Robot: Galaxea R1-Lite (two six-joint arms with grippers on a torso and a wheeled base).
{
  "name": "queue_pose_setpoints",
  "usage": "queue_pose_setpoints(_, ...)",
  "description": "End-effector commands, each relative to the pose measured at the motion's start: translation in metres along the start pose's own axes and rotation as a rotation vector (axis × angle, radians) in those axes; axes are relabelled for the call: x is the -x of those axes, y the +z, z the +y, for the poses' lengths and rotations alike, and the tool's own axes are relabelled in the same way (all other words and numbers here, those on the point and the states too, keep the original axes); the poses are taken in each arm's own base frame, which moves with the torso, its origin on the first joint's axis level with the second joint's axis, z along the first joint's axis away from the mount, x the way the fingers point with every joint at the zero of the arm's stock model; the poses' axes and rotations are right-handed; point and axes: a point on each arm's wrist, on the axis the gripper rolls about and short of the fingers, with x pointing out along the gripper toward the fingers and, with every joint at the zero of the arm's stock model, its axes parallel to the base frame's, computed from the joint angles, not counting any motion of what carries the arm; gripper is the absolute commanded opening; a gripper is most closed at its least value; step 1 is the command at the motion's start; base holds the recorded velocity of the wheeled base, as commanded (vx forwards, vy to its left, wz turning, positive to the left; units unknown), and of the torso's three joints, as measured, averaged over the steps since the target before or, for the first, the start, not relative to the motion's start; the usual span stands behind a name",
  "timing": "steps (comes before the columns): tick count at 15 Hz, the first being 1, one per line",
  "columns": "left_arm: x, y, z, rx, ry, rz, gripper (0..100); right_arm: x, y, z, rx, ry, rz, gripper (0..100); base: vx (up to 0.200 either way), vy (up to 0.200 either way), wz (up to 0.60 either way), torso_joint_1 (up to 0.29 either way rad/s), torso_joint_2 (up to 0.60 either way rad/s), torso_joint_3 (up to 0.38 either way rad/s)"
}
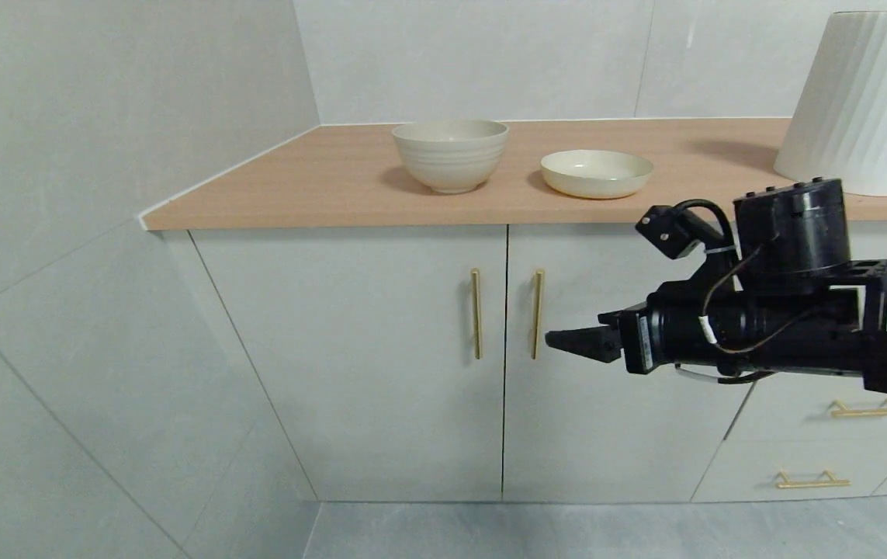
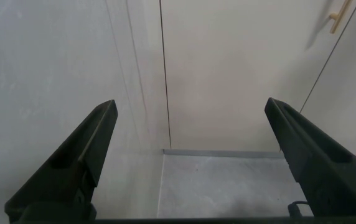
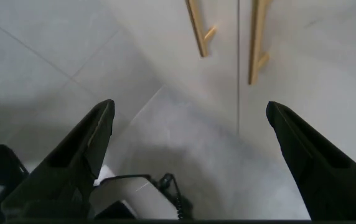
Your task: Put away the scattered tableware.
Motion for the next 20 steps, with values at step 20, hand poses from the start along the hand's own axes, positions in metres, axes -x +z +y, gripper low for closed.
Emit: queue_pose_setpoints(20, 0.0, 0.0, 0.0, 0.002, 0.001, 0.0, 100, -0.091, -0.021, -0.027, -0.145, 0.046, -0.206, 100, 0.0, 0.0, 0.0, 0.0, 0.0, 0.0)
